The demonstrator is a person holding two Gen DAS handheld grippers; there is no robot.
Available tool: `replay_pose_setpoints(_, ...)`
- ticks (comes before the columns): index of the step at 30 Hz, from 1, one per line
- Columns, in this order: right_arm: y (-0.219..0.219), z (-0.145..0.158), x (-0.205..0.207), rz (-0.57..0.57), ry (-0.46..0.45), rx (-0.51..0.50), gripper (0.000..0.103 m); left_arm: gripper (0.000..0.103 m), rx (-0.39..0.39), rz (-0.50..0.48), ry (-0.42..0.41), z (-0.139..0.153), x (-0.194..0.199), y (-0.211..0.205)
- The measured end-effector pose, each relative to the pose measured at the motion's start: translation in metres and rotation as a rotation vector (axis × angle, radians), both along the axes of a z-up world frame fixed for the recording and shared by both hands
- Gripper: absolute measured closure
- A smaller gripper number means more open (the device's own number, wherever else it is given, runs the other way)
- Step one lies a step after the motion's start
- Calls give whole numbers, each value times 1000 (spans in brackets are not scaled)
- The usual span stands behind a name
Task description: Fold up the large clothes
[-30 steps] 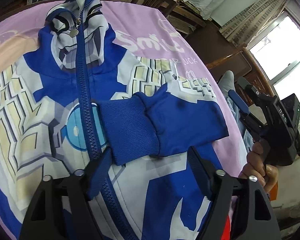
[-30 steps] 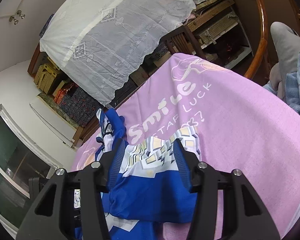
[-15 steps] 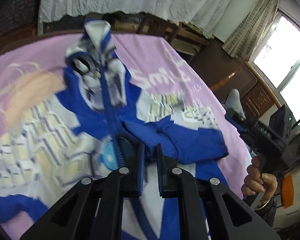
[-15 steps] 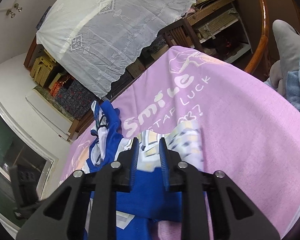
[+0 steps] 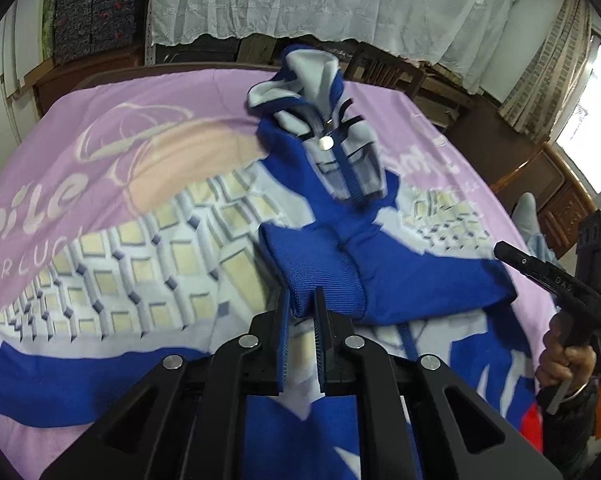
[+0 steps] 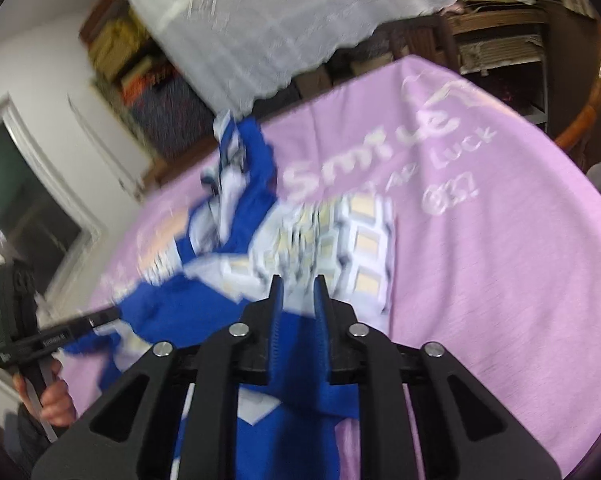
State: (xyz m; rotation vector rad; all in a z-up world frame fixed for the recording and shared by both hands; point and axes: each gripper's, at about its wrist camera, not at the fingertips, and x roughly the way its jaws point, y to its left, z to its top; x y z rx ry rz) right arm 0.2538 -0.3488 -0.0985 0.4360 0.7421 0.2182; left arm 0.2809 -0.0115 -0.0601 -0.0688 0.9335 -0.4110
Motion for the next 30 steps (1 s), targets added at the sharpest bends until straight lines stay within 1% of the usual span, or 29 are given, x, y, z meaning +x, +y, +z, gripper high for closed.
replay_pose_setpoints(3, 11, -15, 10, 45, 85, -30, 89, 92, 1, 35, 40, -17, 3, 12)
replay_pose_setpoints(4, 13, -19, 12, 54, 107, -37, 89, 96, 4, 41, 52, -21, 3, 15)
replay_pose_setpoints(5, 16, -23, 13, 57, 128, -50, 90, 96, 4, 43, 63, -23, 4, 17)
replay_pose_setpoints(8, 16, -23, 12, 59, 127, -55, 89, 96, 26, 44, 77, -24, 0, 18)
replay_pose_setpoints(9, 15, -23, 11, 55, 124, -47, 89, 96, 36, 53, 62, -21, -4, 19)
replay_pose_setpoints(10, 12, -19, 9, 41, 106, -38, 87, 95, 43, 60, 42, -18, -7, 19)
replay_pose_setpoints(12, 4, -9, 4, 4, 47, -16, 87, 86, 48, 64, -13, -3, -13, 16)
replay_pose_setpoints(13, 3, -5, 4, -4, 25, 0, 87, 76, 39, 55, -30, 4, -14, 13)
replay_pose_setpoints(14, -1, 0, 4, -13, 3, 23, 87, 68, 29, 38, -42, 11, -14, 8)
replay_pose_setpoints(17, -4, 9, 14, -19, -13, 52, 87, 66, 34, -37, -52, 22, -8, -22)
replay_pose_setpoints(18, -2, 11, 18, -22, -8, 46, 87, 66, 35, -65, -40, 21, -1, -35)
replay_pose_setpoints(20, 0, 9, 30, -26, 12, 26, 87, 66, 37, -87, -6, 12, 11, -51)
replay_pose_setpoints(22, 0, 3, 39, -28, 44, 12, 87, 66, 56, -83, 39, -6, 27, -63)
replay_pose_setpoints(24, -2, -7, 45, -38, 92, -5, 87, 68, 45, -85, 66, -21, 36, -65)
replay_pose_setpoints(25, -7, -16, 50, -53, 140, -9, 90, 69, 34, -86, 65, -24, 38, -64)
replay_pose_setpoints(26, -9, -23, 51, -58, 168, 8, 90, 68, 29, -87, 58, -25, 38, -63)
replay_pose_setpoints(27, -14, -25, 51, -63, 163, 41, 90, 68, 29, -90, 47, -26, 37, -63)
replay_pose_setpoints(30, -19, -26, 50, -66, 174, 89, 90, 68, 44, -93, 21, -28, 33, -65)
